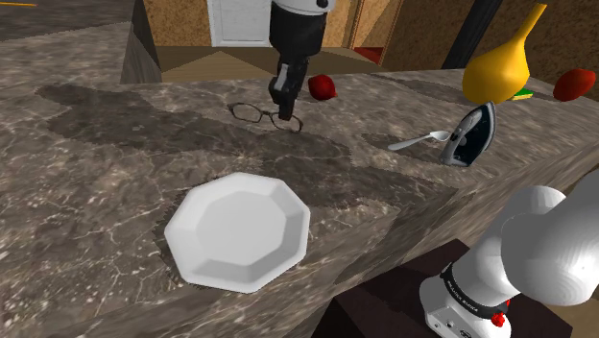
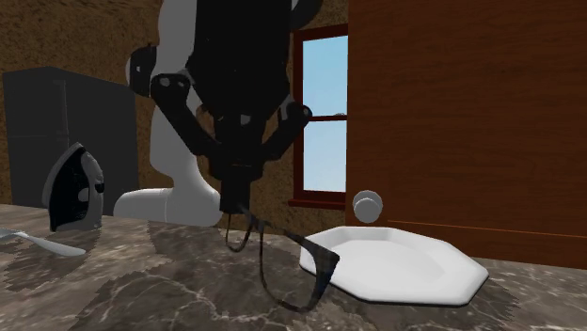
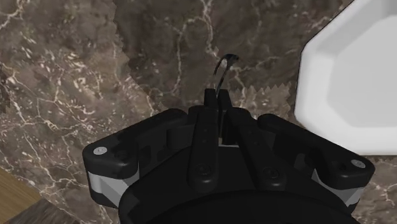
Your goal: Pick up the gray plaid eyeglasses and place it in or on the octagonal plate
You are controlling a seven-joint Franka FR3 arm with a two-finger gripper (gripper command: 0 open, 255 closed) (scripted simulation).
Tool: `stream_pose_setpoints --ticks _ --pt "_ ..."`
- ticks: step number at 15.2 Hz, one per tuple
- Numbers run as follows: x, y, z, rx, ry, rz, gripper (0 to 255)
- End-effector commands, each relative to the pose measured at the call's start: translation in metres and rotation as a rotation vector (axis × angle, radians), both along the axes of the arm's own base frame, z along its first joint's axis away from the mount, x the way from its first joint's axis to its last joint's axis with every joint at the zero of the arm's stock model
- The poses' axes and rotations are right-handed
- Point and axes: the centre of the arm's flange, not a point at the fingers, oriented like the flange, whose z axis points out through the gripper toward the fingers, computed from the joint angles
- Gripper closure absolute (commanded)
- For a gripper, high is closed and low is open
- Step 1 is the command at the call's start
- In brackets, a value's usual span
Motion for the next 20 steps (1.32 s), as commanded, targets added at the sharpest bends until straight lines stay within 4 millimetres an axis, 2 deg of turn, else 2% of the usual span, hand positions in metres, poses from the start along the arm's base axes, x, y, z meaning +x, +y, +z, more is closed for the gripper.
stream_pose_setpoints --ticks 1,11,12,20 --pt "-0.021 0.018 0.000 0.000 0.000 -0.001 255" --pt "-0.117 0.109 -0.001 0.000 0.000 -0.001 255" --pt "-0.132 0.123 -0.001 0.000 0.000 -0.001 255" --pt "-0.132 0.123 -0.044 0.000 0.000 -0.001 255"
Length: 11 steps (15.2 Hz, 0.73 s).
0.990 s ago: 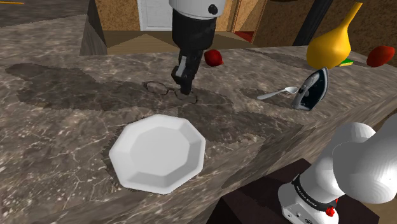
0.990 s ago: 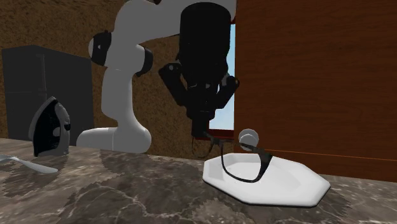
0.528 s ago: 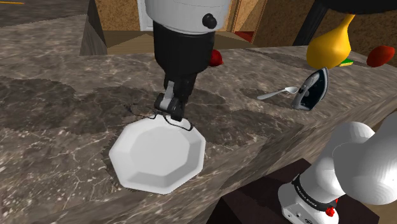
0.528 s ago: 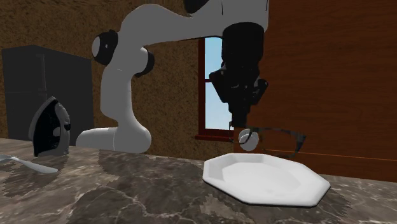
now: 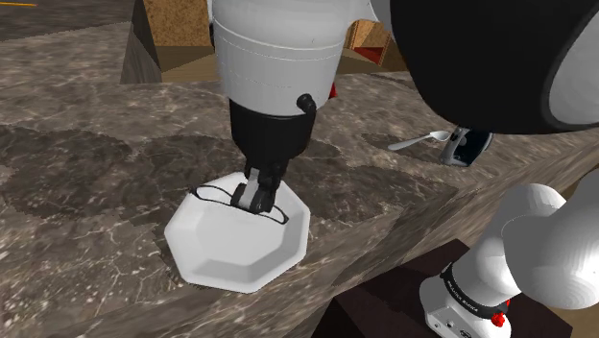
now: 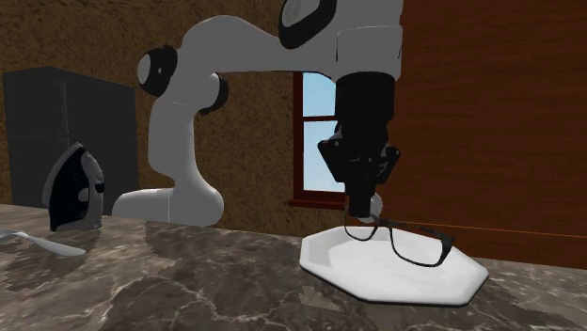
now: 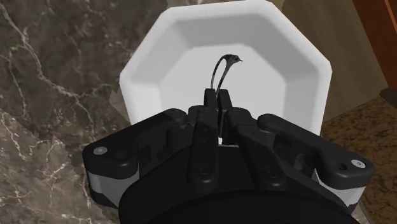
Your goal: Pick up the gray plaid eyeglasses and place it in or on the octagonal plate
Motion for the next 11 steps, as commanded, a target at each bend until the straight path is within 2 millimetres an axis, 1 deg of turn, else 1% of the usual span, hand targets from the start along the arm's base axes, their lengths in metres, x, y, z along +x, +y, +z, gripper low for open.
stream_pose_setpoints --ticks 1,5,11 --pt "0.000 0.001 -0.011 0.000 0.000 0.000 255" --pt "0.000 0.001 -0.032 0.000 0.000 0.000 255" --pt "0.000 0.001 -0.032 0.000 0.000 0.000 255"
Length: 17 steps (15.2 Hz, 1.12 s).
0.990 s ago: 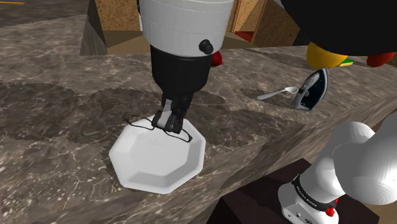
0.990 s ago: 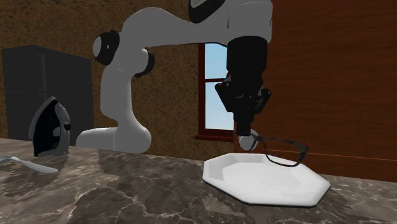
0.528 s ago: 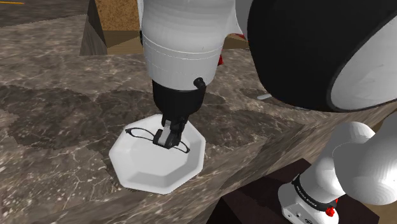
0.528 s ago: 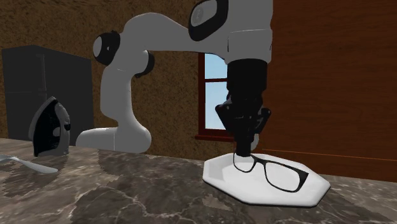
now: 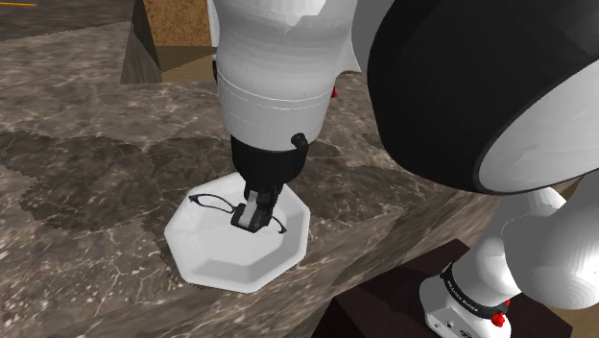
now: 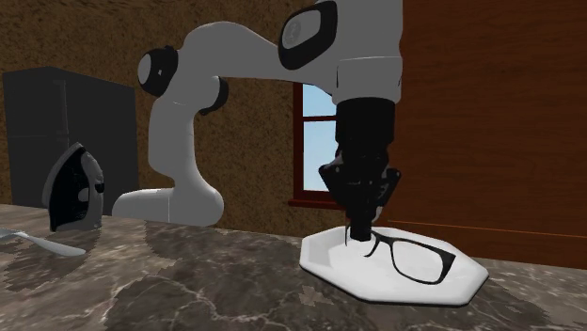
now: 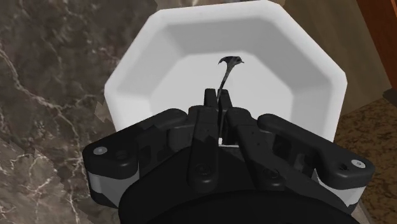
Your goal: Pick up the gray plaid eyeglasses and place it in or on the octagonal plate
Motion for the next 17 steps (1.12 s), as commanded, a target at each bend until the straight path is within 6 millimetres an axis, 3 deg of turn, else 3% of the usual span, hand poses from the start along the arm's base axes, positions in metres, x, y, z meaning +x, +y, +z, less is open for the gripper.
stream_pose_setpoints --ticks 1,2,3,8,12,17 --pt "0.000 0.000 -0.002 -0.004 0.004 -0.001 255" --pt "0.000 0.000 -0.002 -0.004 0.004 -0.001 255" --pt "0.000 0.000 -0.002 -0.004 0.004 -0.001 0" --pt "0.000 0.000 -0.002 -0.004 0.004 -0.001 0" --pt "-0.006 0.002 0.048 -0.004 0.004 -0.001 0" --pt "-0.006 0.002 0.048 -0.004 0.004 -0.001 0"
